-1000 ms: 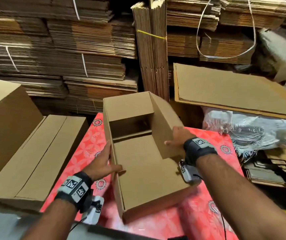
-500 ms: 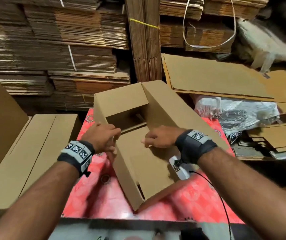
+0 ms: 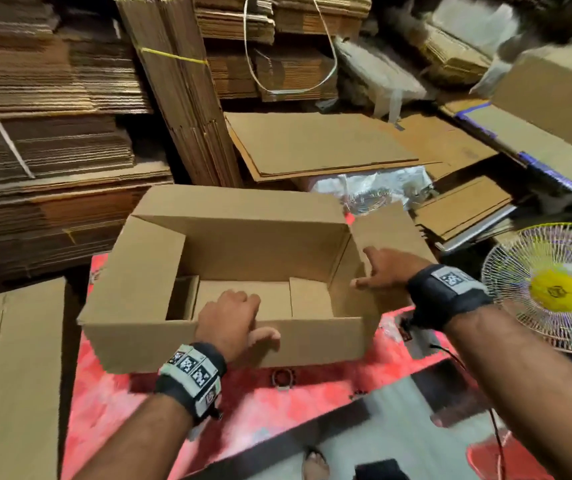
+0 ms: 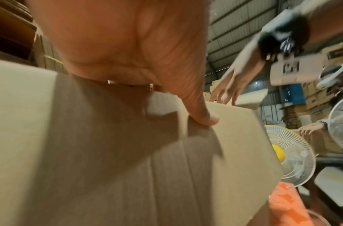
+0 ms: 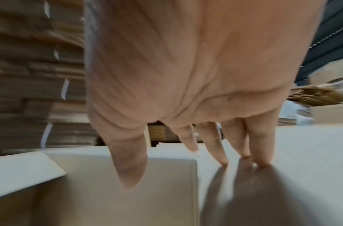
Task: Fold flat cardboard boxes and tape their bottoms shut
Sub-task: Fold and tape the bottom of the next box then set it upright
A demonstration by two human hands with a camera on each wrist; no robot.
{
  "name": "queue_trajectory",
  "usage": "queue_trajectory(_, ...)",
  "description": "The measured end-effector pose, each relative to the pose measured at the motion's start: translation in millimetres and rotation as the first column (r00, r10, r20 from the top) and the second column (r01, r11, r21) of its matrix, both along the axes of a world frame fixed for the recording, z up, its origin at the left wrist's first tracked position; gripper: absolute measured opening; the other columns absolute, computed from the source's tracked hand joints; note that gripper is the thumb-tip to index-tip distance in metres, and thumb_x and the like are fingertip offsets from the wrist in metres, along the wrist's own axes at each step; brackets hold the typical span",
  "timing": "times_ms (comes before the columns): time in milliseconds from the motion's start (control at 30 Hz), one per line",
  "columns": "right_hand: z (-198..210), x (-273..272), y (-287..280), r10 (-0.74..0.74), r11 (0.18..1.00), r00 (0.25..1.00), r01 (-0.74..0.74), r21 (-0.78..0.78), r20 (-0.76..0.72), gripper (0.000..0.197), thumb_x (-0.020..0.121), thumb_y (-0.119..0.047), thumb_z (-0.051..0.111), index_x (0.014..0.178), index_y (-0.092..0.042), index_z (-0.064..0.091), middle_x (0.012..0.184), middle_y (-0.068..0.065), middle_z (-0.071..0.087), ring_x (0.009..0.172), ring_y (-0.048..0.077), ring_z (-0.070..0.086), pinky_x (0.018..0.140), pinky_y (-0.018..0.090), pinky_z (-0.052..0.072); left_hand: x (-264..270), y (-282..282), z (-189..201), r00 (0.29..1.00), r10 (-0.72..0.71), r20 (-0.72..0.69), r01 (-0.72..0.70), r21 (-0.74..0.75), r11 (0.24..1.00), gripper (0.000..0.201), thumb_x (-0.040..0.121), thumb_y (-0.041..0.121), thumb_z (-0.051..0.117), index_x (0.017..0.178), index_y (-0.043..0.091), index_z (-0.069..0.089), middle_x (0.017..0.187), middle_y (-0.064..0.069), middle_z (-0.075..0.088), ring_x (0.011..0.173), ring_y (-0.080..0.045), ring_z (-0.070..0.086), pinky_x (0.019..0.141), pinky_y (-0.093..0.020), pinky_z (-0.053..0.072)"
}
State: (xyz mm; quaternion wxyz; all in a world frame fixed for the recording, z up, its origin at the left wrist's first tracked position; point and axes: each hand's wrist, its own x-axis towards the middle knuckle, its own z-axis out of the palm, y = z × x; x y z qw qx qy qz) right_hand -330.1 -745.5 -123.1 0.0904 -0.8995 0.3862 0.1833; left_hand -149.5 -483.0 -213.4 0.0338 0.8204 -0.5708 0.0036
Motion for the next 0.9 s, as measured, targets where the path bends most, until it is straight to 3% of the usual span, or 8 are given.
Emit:
queue_trajectory(100, -33, -5, 4, -0.158, 0.982, 0.985, 0.150, 0.118, 0.064, 0.084, 0.090, -0.050, 0.072, 0.147, -0.006, 0.028, 0.141, 0.019, 0.054, 0.129, 0.035, 0.055, 0.104, 0.038, 0.044, -15, 1, 2, 0.996, 0.027, -0.080, -0.024, 0.037, 0.999, 0.062, 0.079, 0.089, 0.044, 0.094, 0.028, 0.044, 0.102, 0.002, 0.057, 0.096, -0.020, 0.051, 0.077, -0.037, 0.044)
queue_trajectory(267, -69, 7, 12, -0.229, 0.973, 0.957, 0.222, 0.060, 0.179, 0.077, 0.094, -0.009, 0.060, 0.155, -0.002, 0.013, 0.135, 0.025, 0.058, 0.121, 0.037, 0.060, 0.084, 0.035, 0.043, 5, 16, 28, 0.952, 0.050, -0.301, 0.029, 0.252, 0.967, 0.070, 0.083, 0.090, 0.030, 0.110, 0.031, 0.056, 0.108, 0.004, 0.065, 0.097, -0.020, 0.057, 0.093, -0.043, 0.046)
queue_trajectory(400, -76, 7, 1, -0.235, 0.971, 0.943, 0.220, 0.091, 0.234, 0.069, 0.098, -0.007, 0.050, 0.157, -0.006, 0.014, 0.138, 0.028, 0.054, 0.121, 0.039, 0.058, 0.095, 0.041, 0.046, 65, 35, 46, 0.921, 0.287, -0.264, -0.074, 0.604, 0.794, 0.133, 0.050, 0.105, -0.012, 0.139, 0.036, 0.058, 0.150, -0.004, 0.052, 0.140, -0.031, 0.042, 0.117, -0.062, 0.009)
queue_trajectory(533, -70, 15, 0, -0.175, 0.985, 0.937, 0.169, 0.047, 0.301, 0.079, 0.096, -0.002, 0.051, 0.162, -0.016, 0.011, 0.144, 0.026, 0.049, 0.122, 0.040, 0.057, 0.100, 0.043, 0.047, 96, 50, 44, 0.944, 0.329, -0.006, -0.229, 0.707, 0.669, 0.135, 0.053, 0.101, -0.018, 0.132, 0.033, 0.067, 0.157, -0.013, 0.040, 0.150, -0.038, 0.025, 0.113, -0.069, -0.017)
queue_trajectory(633, -65, 25, -3, -0.111, 0.994, 0.949, 0.104, 0.039, 0.296, 0.086, 0.090, 0.004, 0.054, 0.162, -0.024, 0.015, 0.116, 0.025, 0.063, 0.097, 0.034, 0.064, 0.089, 0.040, 0.050, 92, 51, 61, 0.979, 0.187, 0.079, -0.198, 0.579, 0.791, 0.108, 0.081, 0.088, -0.006, 0.129, 0.025, 0.068, 0.148, -0.008, 0.049, 0.145, -0.029, 0.030, 0.112, -0.073, -0.012)
queue_trajectory(733, -64, 40, -17, -0.042, 0.997, 0.973, 0.054, -0.048, 0.229, 0.063, 0.091, -0.001, 0.054, 0.149, -0.021, 0.045, 0.124, 0.023, 0.066, 0.109, 0.035, 0.065, 0.093, 0.038, 0.051, 95, 64, 88, 0.951, 0.128, 0.281, -0.235, 0.391, 0.890, 0.074, 0.093, 0.079, 0.016, 0.126, 0.034, 0.064, 0.142, 0.001, 0.047, 0.138, -0.025, 0.032, 0.112, -0.073, 0.000)
queue_trajectory(800, -62, 45, -27, -0.019, 0.997, 0.977, 0.035, -0.075, 0.212, 0.039, 0.095, -0.007, 0.055, 0.133, -0.012, 0.059, 0.127, 0.022, 0.065, 0.112, 0.035, 0.064, 0.089, 0.033, 0.050, 104, 84, 101, 0.879, 0.261, 0.399, -0.359, 0.194, 0.913, 0.058, 0.094, 0.072, 0.031, 0.129, 0.036, 0.059, 0.145, 0.001, 0.043, 0.140, -0.025, 0.030, 0.113, -0.072, 0.006)
queue_trajectory(900, -65, 48, -46, 0.012, 0.996, 0.982, 0.004, -0.085, 0.191, 0.033, 0.099, -0.010, 0.053, 0.132, -0.007, 0.059, 0.127, 0.022, 0.066, 0.113, 0.035, 0.064, 0.091, 0.034, 0.050, 128, 123, 107, 0.746, 0.546, 0.382, -0.613, 0.073, 0.787, 0.063, 0.090, 0.073, 0.038, 0.139, 0.036, 0.051, 0.151, 0.000, 0.039, 0.148, -0.027, 0.020, 0.113, -0.073, 0.007)
